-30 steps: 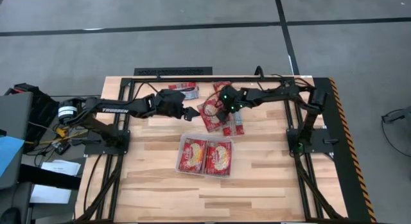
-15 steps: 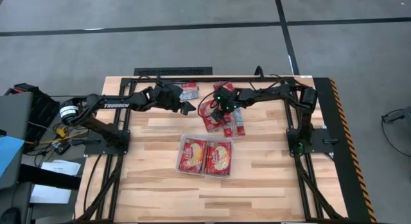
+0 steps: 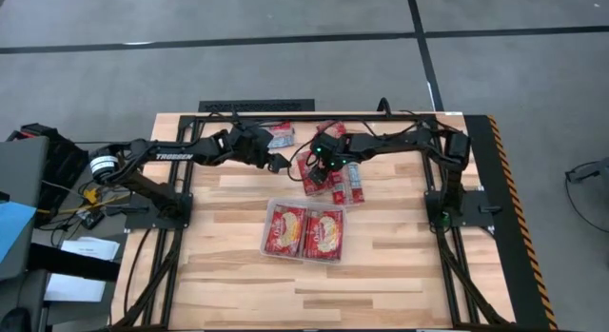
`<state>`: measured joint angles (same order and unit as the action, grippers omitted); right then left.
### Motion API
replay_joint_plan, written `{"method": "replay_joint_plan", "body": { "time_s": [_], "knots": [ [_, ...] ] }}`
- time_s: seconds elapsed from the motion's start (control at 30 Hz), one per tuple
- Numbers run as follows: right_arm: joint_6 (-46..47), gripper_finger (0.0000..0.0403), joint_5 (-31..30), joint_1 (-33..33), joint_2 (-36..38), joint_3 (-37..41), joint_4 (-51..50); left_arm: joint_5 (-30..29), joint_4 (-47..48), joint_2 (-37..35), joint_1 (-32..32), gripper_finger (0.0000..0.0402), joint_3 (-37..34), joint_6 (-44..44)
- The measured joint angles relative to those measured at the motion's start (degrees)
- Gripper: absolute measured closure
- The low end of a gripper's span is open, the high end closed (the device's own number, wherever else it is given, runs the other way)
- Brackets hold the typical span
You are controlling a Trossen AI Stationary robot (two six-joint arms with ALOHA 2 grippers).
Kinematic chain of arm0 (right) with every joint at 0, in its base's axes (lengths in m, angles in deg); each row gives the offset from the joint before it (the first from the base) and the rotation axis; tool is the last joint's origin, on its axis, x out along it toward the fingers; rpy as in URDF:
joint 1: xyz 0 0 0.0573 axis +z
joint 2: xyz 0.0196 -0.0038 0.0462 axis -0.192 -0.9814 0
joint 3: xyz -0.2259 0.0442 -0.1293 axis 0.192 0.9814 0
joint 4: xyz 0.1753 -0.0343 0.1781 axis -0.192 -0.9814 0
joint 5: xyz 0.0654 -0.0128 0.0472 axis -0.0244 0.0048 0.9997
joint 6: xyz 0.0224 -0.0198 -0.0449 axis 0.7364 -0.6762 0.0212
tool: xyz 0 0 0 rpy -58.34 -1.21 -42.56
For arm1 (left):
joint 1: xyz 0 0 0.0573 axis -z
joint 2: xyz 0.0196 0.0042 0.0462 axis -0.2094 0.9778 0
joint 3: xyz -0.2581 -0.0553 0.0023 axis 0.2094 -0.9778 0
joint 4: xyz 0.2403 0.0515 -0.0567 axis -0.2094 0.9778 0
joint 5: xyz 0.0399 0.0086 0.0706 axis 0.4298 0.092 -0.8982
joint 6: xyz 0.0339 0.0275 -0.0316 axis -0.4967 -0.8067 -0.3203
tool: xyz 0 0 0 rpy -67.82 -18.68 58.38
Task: Sort popcorn bags into baskets
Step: Put the red popcorn bag into the transparent bin
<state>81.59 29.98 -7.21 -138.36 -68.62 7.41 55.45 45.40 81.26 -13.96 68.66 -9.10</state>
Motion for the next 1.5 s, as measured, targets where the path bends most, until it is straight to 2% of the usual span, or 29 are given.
{"method": "replay_joint_plan", "body": {
  "time_s": [0.23,0.37,0.57,0.63,0.87,1.1,1.5],
  "knots": [
    [-1.3,0.0108,-0.1,0.1,0.0,-6.2,-8.3,0.0,-3.0,0.0,0.6,0.0082,-1.3,-3.1],
    [-2.1,0.0108,-0.3,-0.1,0.0,-8.3,-11.4,1.1,-13.2,0.0,0.0,0.0082,-6.7,-1.0],
    [-1.6,0.0108,-0.1,-0.3,0.0,-7.5,-12.5,1.1,-30.6,0.0,-0.1,0.0082,-16.3,7.5],
    [-1.5,0.0108,-0.1,-0.7,0.0,-7.0,-12.4,0.7,-33.4,0.0,0.0,0.0082,-18.2,8.7],
    [1.6,0.0108,-1.6,-3.9,0.0,-3.2,-8.0,-0.5,-32.8,0.0,0.0,0.0081,-20.1,8.6],
    [2.9,0.0108,-0.8,-6.2,-1.1,-2.4,-7.7,-1.1,-32.6,0.0,0.0,0.0081,-20.1,8.1],
    [2.7,0.0108,0.8,-3.9,-4.6,-2.8,-3.4,-2.2,-31.9,0.0,0.0,0.0082,-20.1,8.4]
  ]
}}
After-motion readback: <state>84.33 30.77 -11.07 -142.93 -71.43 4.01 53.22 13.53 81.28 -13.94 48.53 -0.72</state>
